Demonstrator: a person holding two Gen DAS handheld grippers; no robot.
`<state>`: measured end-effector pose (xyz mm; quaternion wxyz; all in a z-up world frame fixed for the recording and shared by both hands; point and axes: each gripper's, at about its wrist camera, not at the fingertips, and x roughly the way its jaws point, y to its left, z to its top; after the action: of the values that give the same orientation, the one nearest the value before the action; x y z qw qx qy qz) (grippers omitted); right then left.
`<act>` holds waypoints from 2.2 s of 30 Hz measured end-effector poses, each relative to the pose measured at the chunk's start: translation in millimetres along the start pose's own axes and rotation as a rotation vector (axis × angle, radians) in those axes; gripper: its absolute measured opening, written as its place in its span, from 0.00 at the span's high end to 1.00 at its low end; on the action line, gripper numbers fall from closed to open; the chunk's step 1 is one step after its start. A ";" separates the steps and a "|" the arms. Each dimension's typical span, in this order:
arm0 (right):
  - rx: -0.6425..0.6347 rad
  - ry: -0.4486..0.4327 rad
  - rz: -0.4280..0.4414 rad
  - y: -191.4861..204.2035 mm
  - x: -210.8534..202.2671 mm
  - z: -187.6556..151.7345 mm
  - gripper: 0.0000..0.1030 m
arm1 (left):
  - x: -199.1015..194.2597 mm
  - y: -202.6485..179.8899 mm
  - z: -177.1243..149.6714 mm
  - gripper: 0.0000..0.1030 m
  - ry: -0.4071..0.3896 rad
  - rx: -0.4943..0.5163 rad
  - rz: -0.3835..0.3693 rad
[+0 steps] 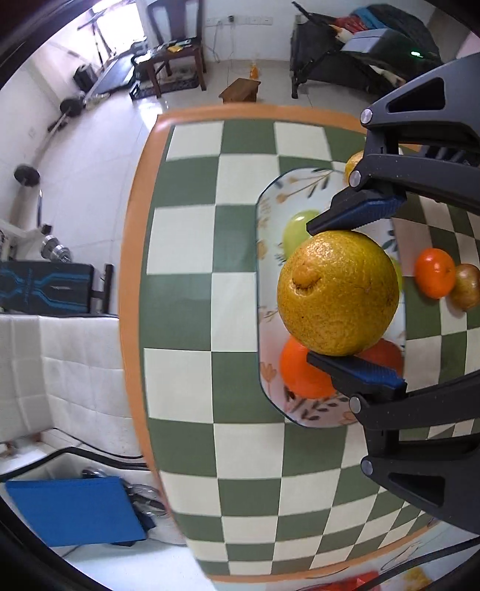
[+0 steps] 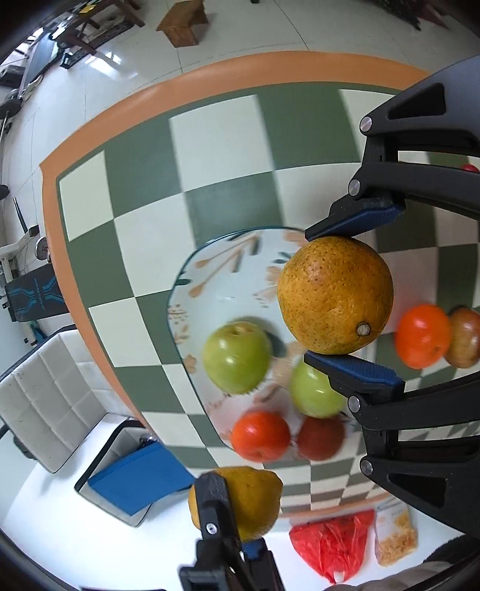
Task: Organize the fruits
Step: 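Place the lemon on the plate with the left tool while the right tool places the citrus, then open both tools and lift them back from the plate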
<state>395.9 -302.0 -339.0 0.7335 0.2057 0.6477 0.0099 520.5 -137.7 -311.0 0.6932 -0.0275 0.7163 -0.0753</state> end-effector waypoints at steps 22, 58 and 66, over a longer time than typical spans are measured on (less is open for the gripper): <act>-0.023 0.059 -0.040 3.3 17.1 20.4 0.12 | 31.5 22.8 13.9 0.08 0.084 -0.070 0.005; -0.252 -0.302 -0.171 44.2 -145.7 -97.4 0.09 | -124.4 30.4 -194.3 0.08 -0.467 0.036 0.171; -0.267 -0.410 -0.143 56.4 -205.2 -138.1 0.09 | -159.0 24.9 -237.3 0.08 -0.540 0.042 0.138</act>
<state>245.3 -268.2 -137.6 0.8689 0.0585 0.4914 0.0015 291.5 -73.8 -150.8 0.8630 0.0169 0.5039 -0.0326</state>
